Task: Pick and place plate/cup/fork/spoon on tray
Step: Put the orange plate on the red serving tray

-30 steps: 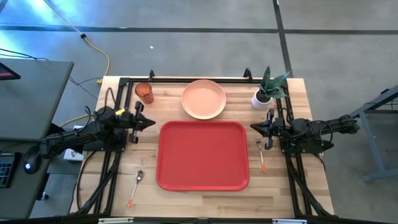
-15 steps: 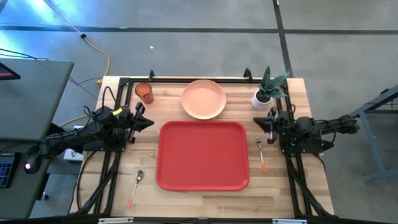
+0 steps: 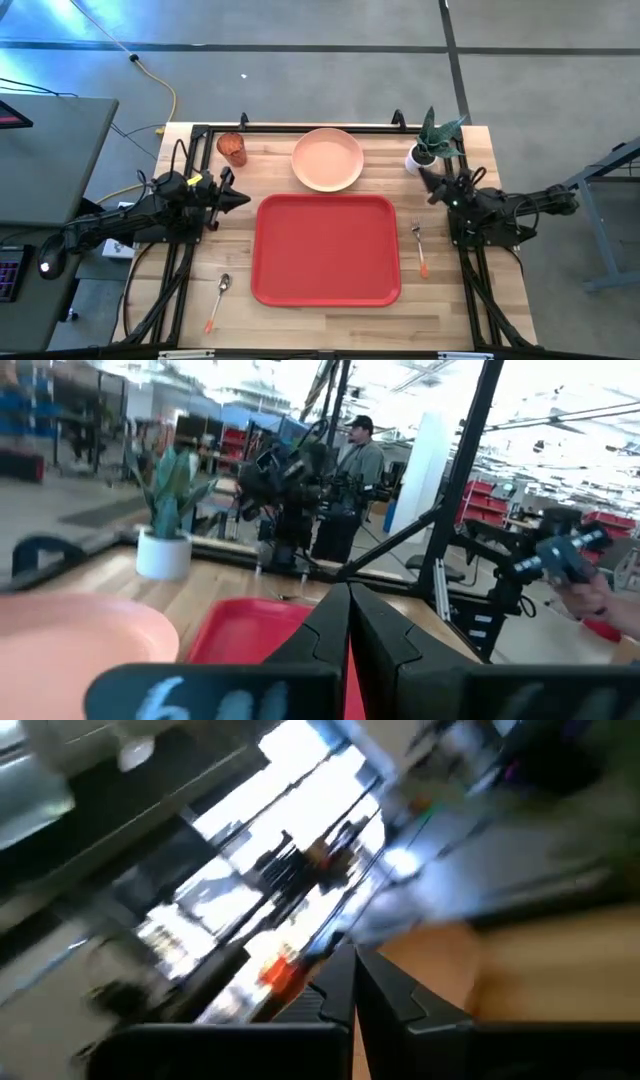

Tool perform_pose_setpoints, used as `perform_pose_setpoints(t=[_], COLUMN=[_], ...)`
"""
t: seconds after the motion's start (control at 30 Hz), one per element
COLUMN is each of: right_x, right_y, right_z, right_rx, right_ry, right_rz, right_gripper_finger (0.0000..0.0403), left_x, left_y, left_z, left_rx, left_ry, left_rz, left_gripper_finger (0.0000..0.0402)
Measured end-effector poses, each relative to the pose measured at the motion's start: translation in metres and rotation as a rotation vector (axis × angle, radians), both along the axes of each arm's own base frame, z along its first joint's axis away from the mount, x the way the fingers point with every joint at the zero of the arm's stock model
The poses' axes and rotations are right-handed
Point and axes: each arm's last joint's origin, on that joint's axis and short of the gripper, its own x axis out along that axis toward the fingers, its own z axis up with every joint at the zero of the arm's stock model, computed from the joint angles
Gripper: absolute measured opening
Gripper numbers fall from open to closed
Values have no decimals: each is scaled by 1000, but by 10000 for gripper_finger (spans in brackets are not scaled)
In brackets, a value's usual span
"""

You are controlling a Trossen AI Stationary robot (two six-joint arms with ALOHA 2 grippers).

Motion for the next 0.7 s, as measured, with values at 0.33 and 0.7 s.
perform_pose_setpoints(t=[0.33, 0.7], right_x=[34, 128], right_y=[29, 48], right_z=[-11, 11], right_rx=[75, -258], right_ry=[40, 410], right_rz=[259, 69], right_gripper_finger=[0, 0], left_x=[3, 5], left_y=[-4, -11], left_z=[-8, -12], left_rx=[-108, -118], left_ry=[84, 120], left_rz=[2, 40], left_gripper_finger=[3, 0])
